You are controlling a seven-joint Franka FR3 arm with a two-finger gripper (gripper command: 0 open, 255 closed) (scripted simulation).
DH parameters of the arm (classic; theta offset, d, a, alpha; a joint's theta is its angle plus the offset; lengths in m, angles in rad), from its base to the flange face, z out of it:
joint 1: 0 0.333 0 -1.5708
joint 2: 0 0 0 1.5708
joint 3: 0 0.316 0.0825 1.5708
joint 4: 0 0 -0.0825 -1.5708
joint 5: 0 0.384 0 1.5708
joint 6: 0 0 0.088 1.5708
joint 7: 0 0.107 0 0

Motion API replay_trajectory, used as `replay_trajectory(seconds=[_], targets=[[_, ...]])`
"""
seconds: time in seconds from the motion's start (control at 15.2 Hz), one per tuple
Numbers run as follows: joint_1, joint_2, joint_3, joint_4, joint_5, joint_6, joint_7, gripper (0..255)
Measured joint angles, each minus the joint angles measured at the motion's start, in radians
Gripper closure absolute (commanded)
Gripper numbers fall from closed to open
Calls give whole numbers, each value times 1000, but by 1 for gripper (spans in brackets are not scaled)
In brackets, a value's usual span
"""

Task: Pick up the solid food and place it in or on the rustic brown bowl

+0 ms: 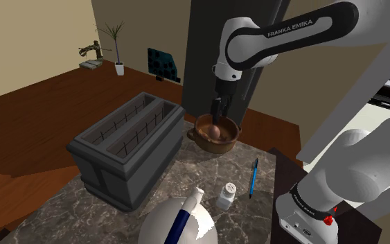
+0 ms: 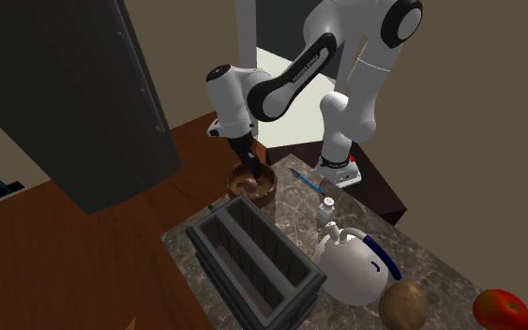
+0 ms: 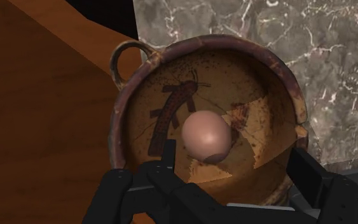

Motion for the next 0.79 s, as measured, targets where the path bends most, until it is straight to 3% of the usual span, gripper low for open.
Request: replay_trajectory(seconds=[0.26,0.53,0.79], targets=[[-1,-4,-1,11,-2,-14,1,0],[-9,-25,-12,95,-13,-119,4,0],[-9,-21,-12,108,-14,-130,5,0]])
